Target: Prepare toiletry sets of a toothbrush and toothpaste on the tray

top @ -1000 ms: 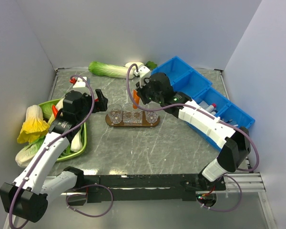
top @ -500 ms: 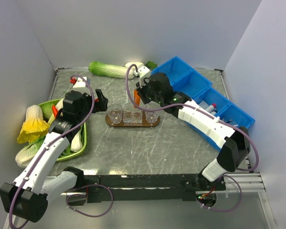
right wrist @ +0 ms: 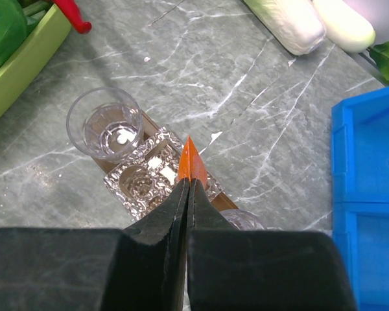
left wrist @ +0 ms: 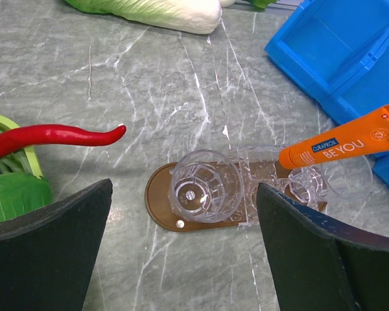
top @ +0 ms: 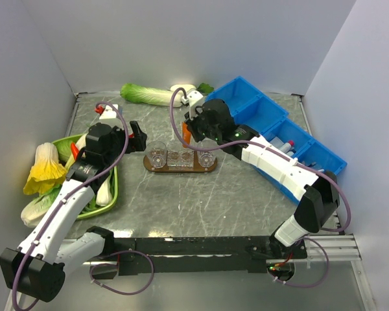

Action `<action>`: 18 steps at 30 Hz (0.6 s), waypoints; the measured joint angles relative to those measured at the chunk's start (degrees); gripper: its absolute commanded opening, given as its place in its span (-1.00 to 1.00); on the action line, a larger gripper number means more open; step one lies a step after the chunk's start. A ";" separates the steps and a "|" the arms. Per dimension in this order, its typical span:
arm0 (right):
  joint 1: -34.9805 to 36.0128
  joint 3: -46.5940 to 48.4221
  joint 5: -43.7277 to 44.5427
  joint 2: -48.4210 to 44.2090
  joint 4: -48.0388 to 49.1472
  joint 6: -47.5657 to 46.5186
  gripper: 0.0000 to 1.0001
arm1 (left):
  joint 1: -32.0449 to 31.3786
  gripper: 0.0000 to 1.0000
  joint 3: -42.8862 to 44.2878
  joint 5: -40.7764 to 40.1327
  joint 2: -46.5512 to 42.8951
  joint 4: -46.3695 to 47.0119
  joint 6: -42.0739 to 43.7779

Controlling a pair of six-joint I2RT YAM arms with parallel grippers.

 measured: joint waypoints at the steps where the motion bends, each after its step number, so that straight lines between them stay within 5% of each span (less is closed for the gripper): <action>1: 0.00 0.00 0.00 0.07 0.00 0.00 -1.00 | 0.00 0.94 0.02 -0.02 0.00 0.00 0.00; 18: 0.00 1.03 0.07 1.18 0.02 0.02 -1.00 | 0.00 0.94 0.02 0.02 0.35 0.00 0.00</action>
